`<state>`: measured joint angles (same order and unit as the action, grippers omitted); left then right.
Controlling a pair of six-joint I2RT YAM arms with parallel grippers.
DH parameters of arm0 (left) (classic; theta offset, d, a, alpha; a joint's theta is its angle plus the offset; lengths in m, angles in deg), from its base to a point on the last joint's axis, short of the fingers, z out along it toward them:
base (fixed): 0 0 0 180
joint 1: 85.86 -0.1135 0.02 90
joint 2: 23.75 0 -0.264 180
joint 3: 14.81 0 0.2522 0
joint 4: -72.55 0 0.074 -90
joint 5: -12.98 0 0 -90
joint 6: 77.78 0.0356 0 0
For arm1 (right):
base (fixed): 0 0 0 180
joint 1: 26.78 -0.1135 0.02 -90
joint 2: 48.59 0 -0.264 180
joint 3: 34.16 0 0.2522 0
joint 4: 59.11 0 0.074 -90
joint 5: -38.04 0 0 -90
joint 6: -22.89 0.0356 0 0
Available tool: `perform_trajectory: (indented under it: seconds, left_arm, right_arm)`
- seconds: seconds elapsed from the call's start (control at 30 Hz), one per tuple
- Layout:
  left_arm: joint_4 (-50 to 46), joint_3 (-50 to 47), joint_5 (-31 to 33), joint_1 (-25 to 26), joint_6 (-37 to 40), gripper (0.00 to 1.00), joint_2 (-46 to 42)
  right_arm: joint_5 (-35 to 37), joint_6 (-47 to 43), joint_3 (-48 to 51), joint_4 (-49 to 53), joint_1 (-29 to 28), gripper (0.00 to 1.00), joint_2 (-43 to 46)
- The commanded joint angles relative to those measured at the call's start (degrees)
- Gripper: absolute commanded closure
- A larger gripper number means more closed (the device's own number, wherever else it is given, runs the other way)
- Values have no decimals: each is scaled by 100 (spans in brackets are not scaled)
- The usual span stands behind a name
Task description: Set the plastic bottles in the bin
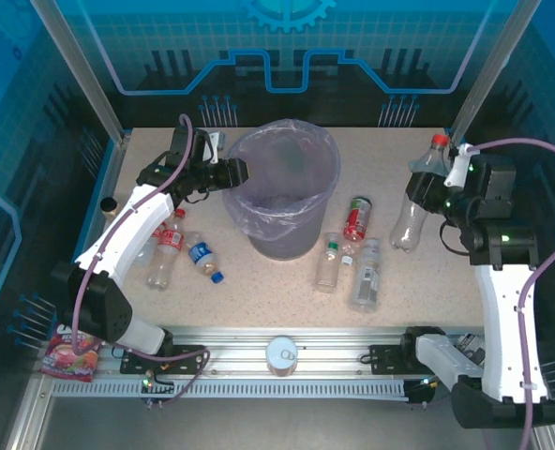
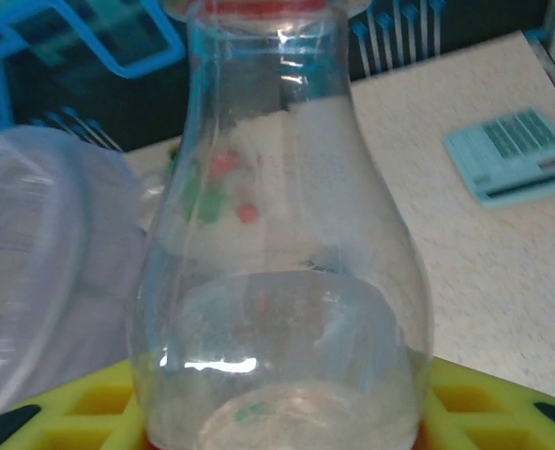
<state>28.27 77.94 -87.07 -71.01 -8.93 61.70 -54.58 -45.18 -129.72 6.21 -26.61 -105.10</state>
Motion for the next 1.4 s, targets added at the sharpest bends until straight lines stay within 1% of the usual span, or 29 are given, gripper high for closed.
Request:
perform_trajectory:
  seconds: [0.0,0.1,0.3,0.43,0.5,0.7,0.83,0.93,1.13,1.37]
  left_arm:
    - [-61,-123,190,35,-100,43,-64]
    - [-21,-148,147,35,-189,43,-38]
    - [11,-172,161,36,-317,44,-52]
    - [94,-257,159,53,-376,44,-69]
    - [109,-252,115,70,-403,45,-48]
    - [90,-274,156,79,-423,44,-60]
    - [103,-290,168,82,-440,45,-68]
    - [100,-290,187,88,-428,45,-76]
    - [124,-311,205,83,-435,45,-86]
    - [125,-309,178,83,-455,45,-45]
  right_arm:
    - [87,181,-595,-224,-587,55,-242]
    - [319,141,-1177,-527,-1268,57,-562]
    - [368,31,-2279,-1011,-2381,59,-1614]
    - [602,67,-2658,-1613,-3178,59,-2256]
    - [496,150,-2822,-1876,-3418,59,-2648]
    - [308,220,-3426,-1827,-3627,59,-3902]
    - [321,171,-3700,-1608,-3636,60,-4495]
    - [254,144,-3833,-1255,-3636,60,-4849]
    - [186,218,-3009,-1234,-3645,60,-4896]
    - [479,154,-2400,-1165,-3655,60,-5040]
